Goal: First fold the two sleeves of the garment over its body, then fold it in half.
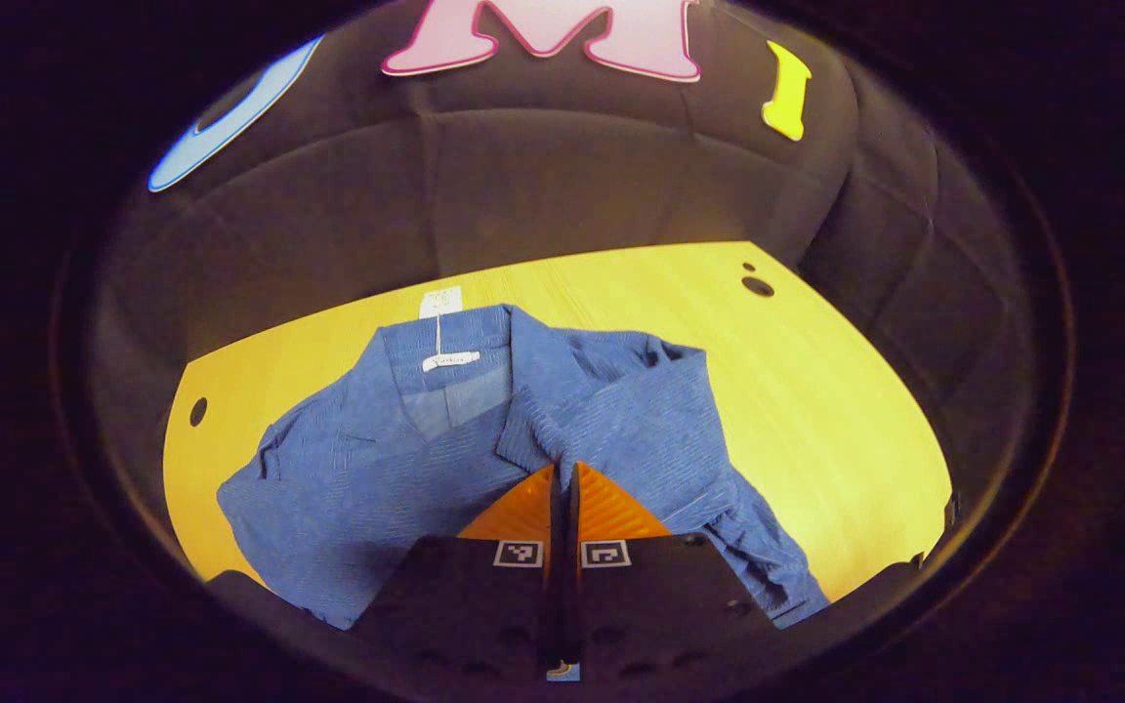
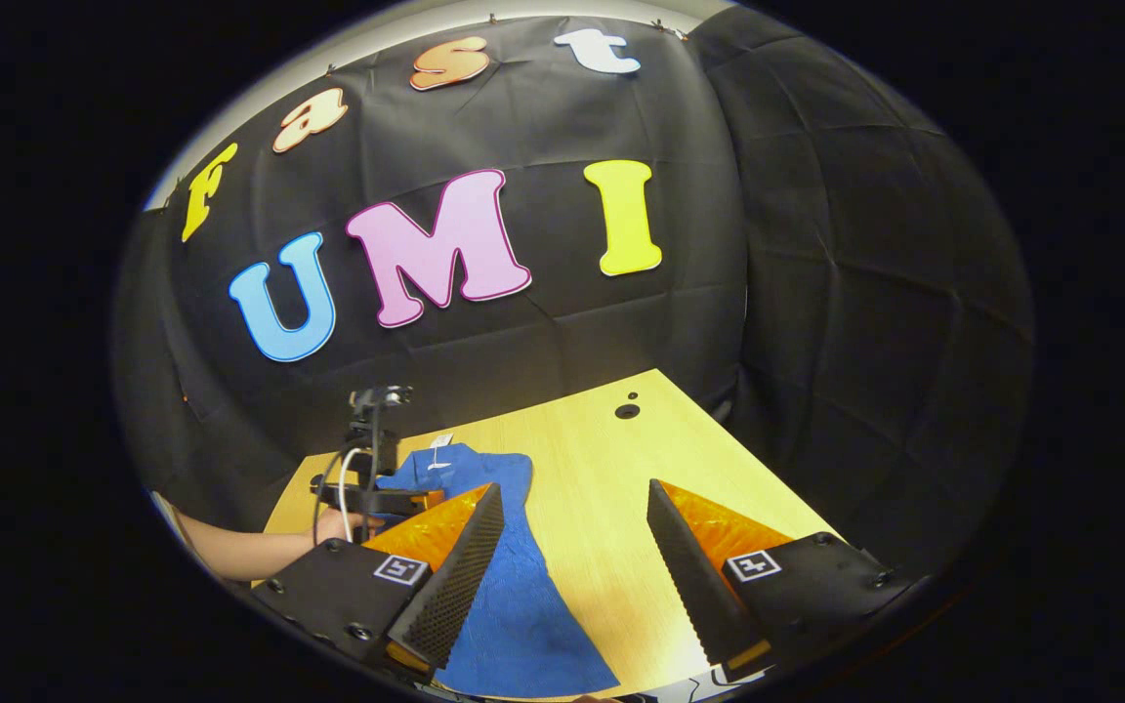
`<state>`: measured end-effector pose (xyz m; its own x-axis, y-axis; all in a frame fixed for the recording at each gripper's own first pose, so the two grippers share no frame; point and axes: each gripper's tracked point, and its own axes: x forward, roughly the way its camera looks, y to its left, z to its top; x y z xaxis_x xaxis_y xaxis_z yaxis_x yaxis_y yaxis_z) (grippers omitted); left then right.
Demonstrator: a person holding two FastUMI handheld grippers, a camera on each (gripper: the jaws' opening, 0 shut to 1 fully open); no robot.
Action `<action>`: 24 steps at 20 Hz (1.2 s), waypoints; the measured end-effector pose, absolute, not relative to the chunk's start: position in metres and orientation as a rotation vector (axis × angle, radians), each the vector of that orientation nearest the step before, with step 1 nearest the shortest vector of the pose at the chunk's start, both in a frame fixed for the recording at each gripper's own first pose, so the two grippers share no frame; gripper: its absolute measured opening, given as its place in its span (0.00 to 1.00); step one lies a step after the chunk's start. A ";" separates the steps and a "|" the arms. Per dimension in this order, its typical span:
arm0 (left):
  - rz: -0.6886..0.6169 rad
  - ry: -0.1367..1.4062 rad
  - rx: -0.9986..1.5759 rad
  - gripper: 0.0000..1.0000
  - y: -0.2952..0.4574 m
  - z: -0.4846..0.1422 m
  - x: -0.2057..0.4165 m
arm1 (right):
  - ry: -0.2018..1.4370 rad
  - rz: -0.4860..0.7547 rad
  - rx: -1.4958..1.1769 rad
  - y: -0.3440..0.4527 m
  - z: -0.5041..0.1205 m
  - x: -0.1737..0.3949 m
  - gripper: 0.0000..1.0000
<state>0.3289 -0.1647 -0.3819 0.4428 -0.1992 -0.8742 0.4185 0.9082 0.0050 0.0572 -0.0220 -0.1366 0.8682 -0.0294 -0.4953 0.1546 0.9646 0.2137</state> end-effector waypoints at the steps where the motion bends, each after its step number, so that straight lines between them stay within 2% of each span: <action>1: -0.382 1.069 0.245 0.00 -0.169 -0.389 0.327 | 0.513 -0.100 0.249 -0.024 -0.137 0.056 0.95; 5: -0.363 1.102 0.246 0.00 -0.184 -0.400 0.327 | 0.518 -0.115 0.227 -0.036 -0.146 0.056 0.95; 7: -0.396 1.120 0.239 0.04 -0.196 -0.403 0.324 | 0.525 -0.123 0.232 -0.041 -0.149 0.054 0.95; 10: -0.430 1.100 0.227 0.69 -0.222 -0.398 0.319 | 0.535 -0.122 0.236 -0.043 -0.153 0.054 0.95; 17: -0.666 0.966 0.089 0.74 -0.312 -0.328 0.286 | 0.540 -0.093 0.242 -0.040 -0.156 0.057 0.95; 21: -0.689 0.908 0.020 0.74 -0.291 -0.287 0.256 | 0.550 -0.089 0.262 -0.035 -0.163 0.053 0.95; 24: -0.671 0.895 -0.046 0.74 -0.235 -0.273 0.220 | 0.582 -0.071 0.268 -0.022 -0.176 0.043 0.95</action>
<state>0.2200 -0.2349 -0.2731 0.4370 -0.5581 -0.7054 0.5213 0.7962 -0.3069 0.0426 -0.0217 -0.1764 0.8342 0.0090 -0.5514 0.1414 0.9629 0.2297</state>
